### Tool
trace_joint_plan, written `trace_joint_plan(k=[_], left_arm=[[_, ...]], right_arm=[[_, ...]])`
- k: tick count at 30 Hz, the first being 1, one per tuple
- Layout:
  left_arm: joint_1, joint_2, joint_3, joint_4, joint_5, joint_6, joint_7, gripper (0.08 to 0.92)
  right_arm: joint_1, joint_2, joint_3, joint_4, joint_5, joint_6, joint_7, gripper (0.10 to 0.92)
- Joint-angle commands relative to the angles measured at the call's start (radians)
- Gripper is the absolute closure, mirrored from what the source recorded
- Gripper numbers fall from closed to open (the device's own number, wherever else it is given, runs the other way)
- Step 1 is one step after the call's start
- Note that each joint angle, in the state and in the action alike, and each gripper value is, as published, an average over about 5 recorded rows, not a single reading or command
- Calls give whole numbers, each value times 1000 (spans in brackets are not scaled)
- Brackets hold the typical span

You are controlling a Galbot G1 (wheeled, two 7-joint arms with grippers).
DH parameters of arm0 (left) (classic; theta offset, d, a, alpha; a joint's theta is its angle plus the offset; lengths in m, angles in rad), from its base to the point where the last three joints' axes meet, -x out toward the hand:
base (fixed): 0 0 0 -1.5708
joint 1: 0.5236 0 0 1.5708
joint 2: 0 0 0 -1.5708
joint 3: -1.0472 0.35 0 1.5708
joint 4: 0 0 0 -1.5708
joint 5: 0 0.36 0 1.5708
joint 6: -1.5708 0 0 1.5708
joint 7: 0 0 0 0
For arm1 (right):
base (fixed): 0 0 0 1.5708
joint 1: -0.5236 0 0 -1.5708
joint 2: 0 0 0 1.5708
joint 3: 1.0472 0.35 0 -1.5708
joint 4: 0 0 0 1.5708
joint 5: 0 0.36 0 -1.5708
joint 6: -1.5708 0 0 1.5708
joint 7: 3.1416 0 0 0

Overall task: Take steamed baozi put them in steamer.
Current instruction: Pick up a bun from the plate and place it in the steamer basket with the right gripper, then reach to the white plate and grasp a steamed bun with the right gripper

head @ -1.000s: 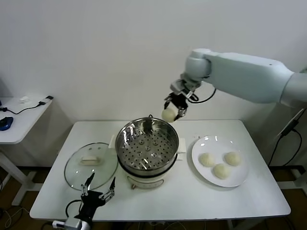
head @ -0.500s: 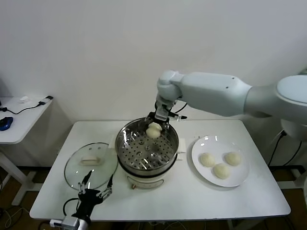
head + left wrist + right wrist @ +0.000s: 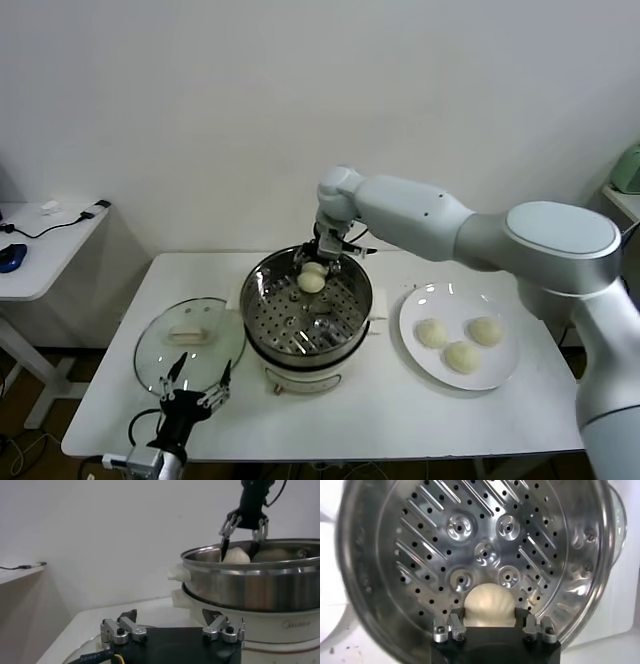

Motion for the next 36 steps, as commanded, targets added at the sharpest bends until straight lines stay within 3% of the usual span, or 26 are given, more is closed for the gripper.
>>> trace_joint_plan(k=[1,5,8,12,14,19,22,28,36], left_arm=[[-2,1,-1,2,-2,0,-2,177],[0,1,-1,-4,-3,2,-2,177],[2,-1,1,-14,-1,4,-1,177],[5,-1,5,-26,2,7,1,177],[7,0,7,-30,3,7,2,177],[10,4,11,-34,3,6,-1,177],[12,6,10,-33,2,2,-4,177],[15,7,8,-32,5,-2,-8,177],[32,5,3,-37,21,-8,-12,177]], right_arm=[[-19,31,20,-83,45,53,-18,232],[79,-14,-15,-21,195,60,-61,205],[206,-77,-92,64,422,11,-105,203],[406,-224,-265,237,796,-197,-163,202],[480,-324,-351,318,888,-337,-160,202],[594,-571,-536,485,885,-707,-69,203],[592,-674,-638,557,850,-828,-26,202],[433,-792,-628,645,829,-960,52,203],[93,-772,-363,514,759,-1014,92,203]])
